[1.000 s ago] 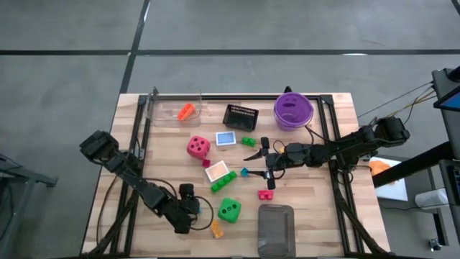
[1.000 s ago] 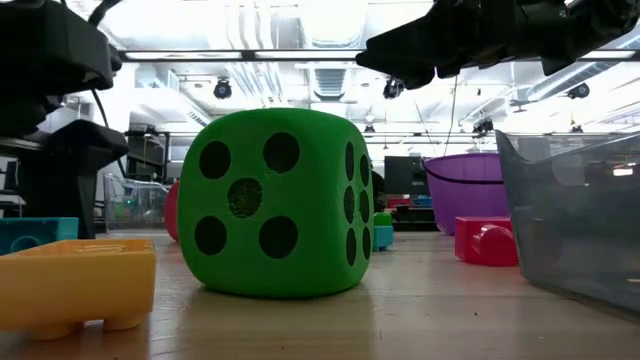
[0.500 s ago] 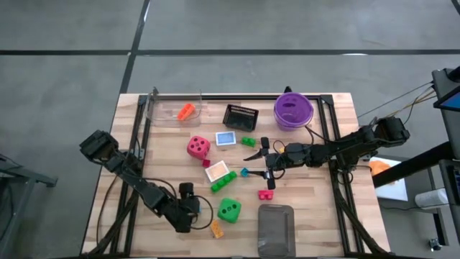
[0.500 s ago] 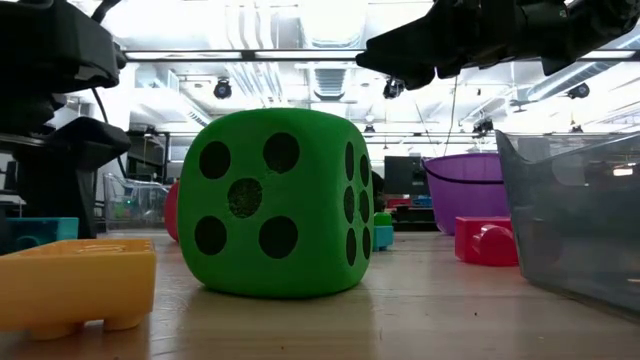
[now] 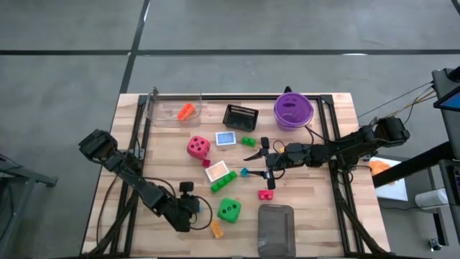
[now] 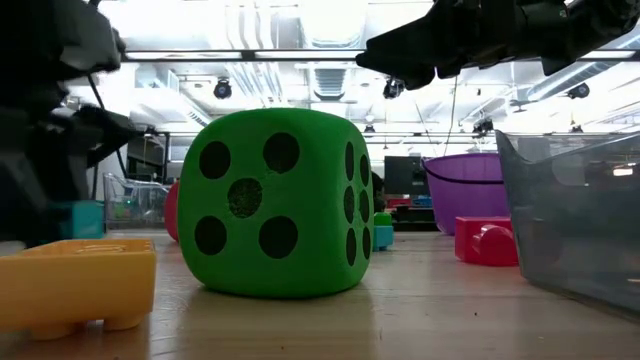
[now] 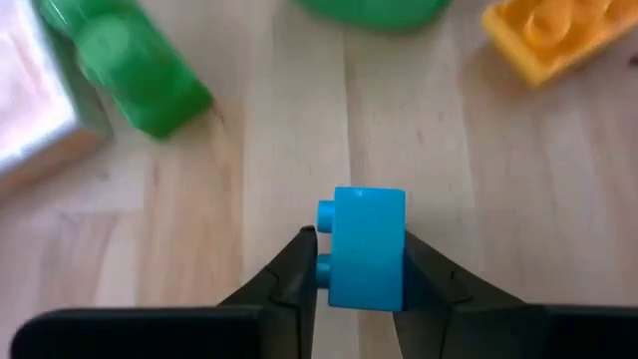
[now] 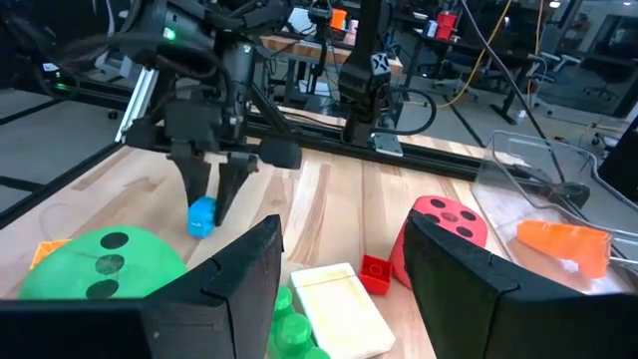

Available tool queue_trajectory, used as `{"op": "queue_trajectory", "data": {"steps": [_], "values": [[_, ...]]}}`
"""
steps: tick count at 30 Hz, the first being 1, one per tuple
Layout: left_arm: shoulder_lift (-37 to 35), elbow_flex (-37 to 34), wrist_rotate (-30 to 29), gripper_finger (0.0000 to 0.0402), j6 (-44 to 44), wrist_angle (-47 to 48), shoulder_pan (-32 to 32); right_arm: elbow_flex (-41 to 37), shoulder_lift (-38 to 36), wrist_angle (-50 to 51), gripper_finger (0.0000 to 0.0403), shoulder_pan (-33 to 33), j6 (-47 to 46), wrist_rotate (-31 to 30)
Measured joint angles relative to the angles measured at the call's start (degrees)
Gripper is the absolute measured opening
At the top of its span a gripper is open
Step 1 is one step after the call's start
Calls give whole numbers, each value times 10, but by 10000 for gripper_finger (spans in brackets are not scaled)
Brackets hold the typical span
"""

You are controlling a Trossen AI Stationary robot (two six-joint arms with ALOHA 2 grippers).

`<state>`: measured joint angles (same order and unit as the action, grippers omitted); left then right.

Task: Pick & Place Toys
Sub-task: Put the bottom blue game piece into the transparent bin

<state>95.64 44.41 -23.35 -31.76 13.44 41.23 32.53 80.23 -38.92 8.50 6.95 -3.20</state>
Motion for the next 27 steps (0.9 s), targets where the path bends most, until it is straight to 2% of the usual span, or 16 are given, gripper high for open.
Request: {"op": "queue_trajectory", "data": {"steps": [3, 6, 14, 18, 23, 27], "values": [[-16, -25, -7, 89, 28, -69, 0, 0, 0, 0, 203, 0, -3, 0], [-38, -70, -7, 89, 62, -177, 0, 0, 0, 0, 203, 0, -5, 0], [-111, -236, -30, 89, 149, -494, -5, 0, 0, 0, 203, 0, -6, 0], [-157, -308, -54, 89, 205, -627, -38, 0, 0, 0, 203, 0, -6, 0], [-243, -350, -59, 89, 218, -638, -145, 0, 0, 0, 203, 0, -6, 0], [-306, -363, -59, 89, 220, -610, -266, 0, 0, 0, 203, 0, -6, 0]]}}
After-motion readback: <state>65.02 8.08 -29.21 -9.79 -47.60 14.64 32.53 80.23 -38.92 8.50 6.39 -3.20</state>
